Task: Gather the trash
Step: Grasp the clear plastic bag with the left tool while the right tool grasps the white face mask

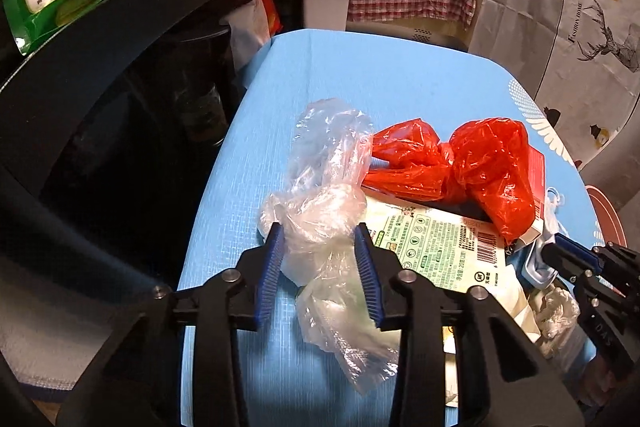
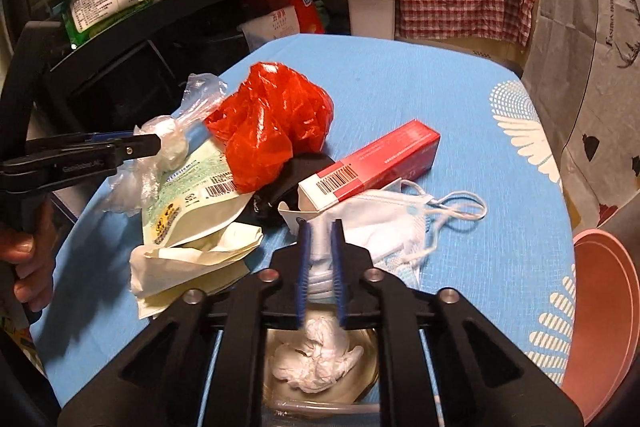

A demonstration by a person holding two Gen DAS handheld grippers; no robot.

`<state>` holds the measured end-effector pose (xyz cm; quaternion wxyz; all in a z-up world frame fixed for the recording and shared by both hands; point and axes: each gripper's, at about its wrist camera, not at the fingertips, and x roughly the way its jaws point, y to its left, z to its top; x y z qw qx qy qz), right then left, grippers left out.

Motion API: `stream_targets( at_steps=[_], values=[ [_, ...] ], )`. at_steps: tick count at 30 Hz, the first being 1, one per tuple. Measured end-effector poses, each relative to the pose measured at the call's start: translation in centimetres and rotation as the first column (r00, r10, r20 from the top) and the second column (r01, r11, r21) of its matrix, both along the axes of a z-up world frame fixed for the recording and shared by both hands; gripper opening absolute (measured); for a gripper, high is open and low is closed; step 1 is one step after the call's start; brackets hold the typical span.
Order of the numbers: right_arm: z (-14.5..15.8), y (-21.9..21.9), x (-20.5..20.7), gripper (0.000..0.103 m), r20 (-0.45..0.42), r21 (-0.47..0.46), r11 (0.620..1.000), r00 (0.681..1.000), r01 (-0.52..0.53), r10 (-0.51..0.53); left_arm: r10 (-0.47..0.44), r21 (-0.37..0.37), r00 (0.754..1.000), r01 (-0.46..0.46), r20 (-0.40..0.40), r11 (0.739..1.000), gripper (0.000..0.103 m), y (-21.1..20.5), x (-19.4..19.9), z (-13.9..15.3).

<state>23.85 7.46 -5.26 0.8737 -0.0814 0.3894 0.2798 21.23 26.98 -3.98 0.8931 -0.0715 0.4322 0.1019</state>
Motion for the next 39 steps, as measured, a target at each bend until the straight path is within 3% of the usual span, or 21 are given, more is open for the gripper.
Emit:
stream_targets(
  at_steps=[14, 30, 39],
  values=[
    [5.0, -3.2, -2.8, 0.005, 0.114, 0.069, 0.998, 0.993, 0.001, -0.009, -0.007, 0.006, 0.995, 0.006, 0.103, 1.000, 0.029, -1.5, -2.3, 4.0],
    [11.6, -7.4, -6.2, 0.005, 0.203, 0.142, 0.990, 0.978, 0.023, -0.052, -0.025, -0.032, 0.968, 0.034, 0.251, 0.999, 0.030, -6.0, -6.7, 9.6],
    [15.3, -12.9, -7.4, 0.005, 0.282, 0.150, 0.987, 0.955, 0.052, -0.093, -0.043, -0.072, 0.960, 0.066, 0.277, 0.995, 0.030, -9.8, -8.5, 9.8]
  ],
)
